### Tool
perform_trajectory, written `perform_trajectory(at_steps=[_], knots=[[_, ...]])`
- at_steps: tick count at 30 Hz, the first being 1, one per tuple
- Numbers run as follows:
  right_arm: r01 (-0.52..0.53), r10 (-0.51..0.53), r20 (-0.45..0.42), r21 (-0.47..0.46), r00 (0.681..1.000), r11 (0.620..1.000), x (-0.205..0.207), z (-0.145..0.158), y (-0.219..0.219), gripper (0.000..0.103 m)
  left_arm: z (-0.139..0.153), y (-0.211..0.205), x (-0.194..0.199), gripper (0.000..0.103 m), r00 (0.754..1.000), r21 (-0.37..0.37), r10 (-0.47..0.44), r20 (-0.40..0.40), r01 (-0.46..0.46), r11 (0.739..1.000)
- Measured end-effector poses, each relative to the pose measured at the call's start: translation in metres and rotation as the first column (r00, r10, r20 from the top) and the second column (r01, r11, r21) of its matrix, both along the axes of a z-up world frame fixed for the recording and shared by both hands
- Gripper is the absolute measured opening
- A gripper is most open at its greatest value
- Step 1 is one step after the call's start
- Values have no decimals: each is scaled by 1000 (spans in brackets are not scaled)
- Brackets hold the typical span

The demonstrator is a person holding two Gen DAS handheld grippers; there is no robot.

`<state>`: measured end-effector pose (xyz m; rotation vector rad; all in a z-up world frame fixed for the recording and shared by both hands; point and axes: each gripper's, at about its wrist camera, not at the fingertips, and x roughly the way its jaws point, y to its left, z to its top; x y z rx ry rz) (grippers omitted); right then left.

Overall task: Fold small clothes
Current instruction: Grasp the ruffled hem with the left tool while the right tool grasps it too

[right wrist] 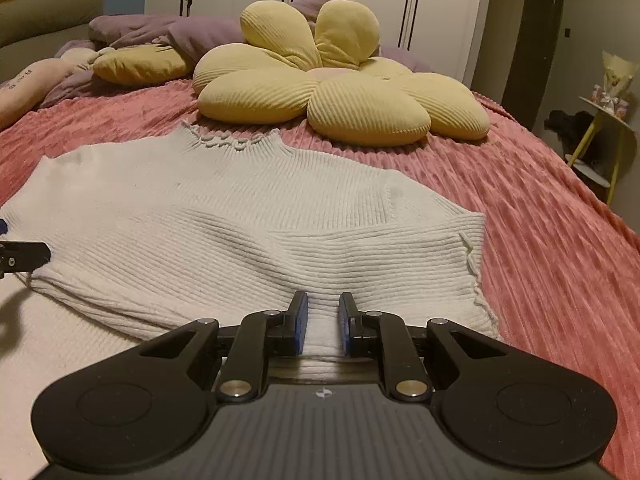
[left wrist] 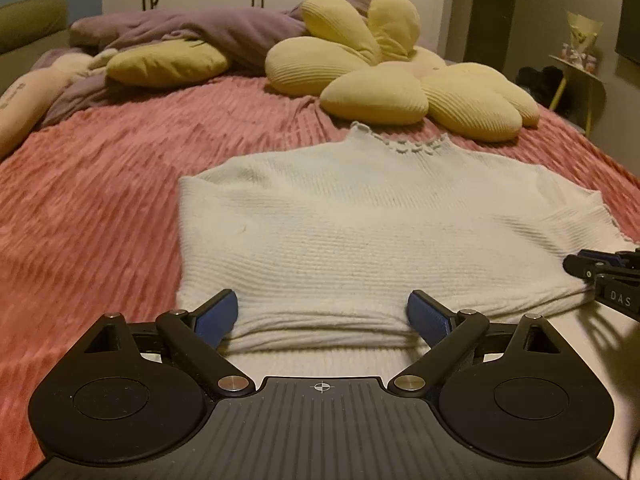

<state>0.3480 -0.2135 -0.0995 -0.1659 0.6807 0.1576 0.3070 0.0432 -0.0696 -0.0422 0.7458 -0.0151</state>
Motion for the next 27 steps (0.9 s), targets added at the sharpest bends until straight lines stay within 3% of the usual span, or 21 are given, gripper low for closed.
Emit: perform_trajectory(at_steps=[5,10,14,18,27], knots=[[65,-66,-2,-26,998,998,-38,24,-12,17,8,9,-40,96,997,-12,16,-71,-17,1000],[60,-51,-100,92,994,994,-122,40,-45,20,9,23,-120,97,993,-53,29,-112,-35,998],[103,-78,-171,143,982,984,-203,41,-73,34,3,34,-186,97,983,-86,34,-180,-50,995],[154,-89,-258,243,962,958,-261,38,-96,34,5,44,-226,98,972,-156,27,-232,-64,986],[190,-45,-368,368,929,910,-289,27,-118,34,11,67,-246,97,954,-314,-33,-296,-64,947]])
